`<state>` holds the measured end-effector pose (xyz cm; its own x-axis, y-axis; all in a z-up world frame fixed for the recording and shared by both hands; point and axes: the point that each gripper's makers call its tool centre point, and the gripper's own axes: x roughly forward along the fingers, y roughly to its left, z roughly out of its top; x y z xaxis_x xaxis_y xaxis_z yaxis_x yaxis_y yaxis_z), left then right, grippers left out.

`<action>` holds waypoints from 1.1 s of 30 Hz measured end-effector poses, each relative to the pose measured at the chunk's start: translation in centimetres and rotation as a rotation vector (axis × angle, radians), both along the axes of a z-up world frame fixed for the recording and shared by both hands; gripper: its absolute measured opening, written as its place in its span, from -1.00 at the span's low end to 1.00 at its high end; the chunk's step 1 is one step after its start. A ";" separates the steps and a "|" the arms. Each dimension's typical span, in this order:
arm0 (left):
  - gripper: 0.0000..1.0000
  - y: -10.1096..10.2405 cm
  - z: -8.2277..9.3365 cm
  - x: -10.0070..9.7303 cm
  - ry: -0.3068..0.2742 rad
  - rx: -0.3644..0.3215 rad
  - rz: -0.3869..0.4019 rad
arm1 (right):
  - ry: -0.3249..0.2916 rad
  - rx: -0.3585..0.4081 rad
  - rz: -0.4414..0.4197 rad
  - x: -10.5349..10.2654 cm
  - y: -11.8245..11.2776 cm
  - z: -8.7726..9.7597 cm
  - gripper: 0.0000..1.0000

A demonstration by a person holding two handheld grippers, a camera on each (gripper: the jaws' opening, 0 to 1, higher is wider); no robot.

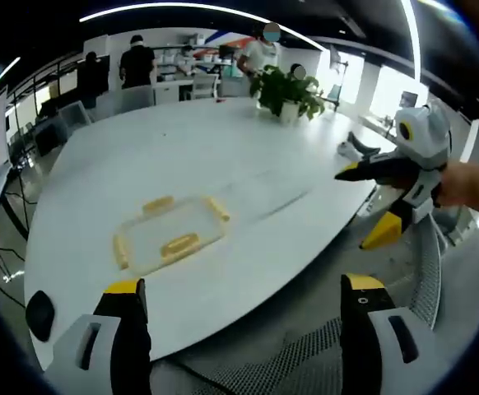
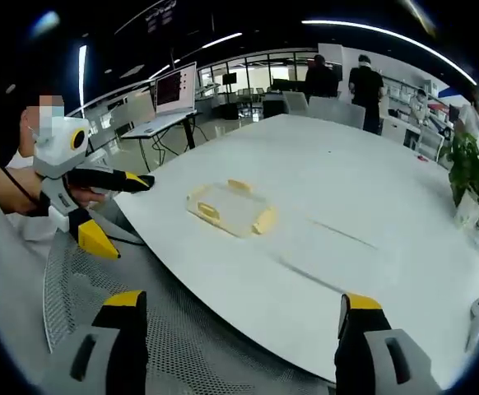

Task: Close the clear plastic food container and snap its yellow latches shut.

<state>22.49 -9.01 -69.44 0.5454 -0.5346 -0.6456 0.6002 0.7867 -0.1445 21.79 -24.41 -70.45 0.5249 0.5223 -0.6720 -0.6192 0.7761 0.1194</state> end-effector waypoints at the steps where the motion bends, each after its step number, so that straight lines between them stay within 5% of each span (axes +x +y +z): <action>1: 0.93 0.0 0.0 0.0 -0.001 0.001 -0.001 | 0.000 0.000 0.000 0.0 0.0 0.0 0.93; 33: 0.94 0.2 0.4 0.6 -0.002 -0.011 0.004 | -0.004 -0.003 -0.001 0.3 -0.1 0.2 0.92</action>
<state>23.04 -8.83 -69.06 0.5492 -0.5391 -0.6386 0.5972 0.7877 -0.1514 22.06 -24.52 -70.25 0.5280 0.5196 -0.6717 -0.6186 0.7773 0.1149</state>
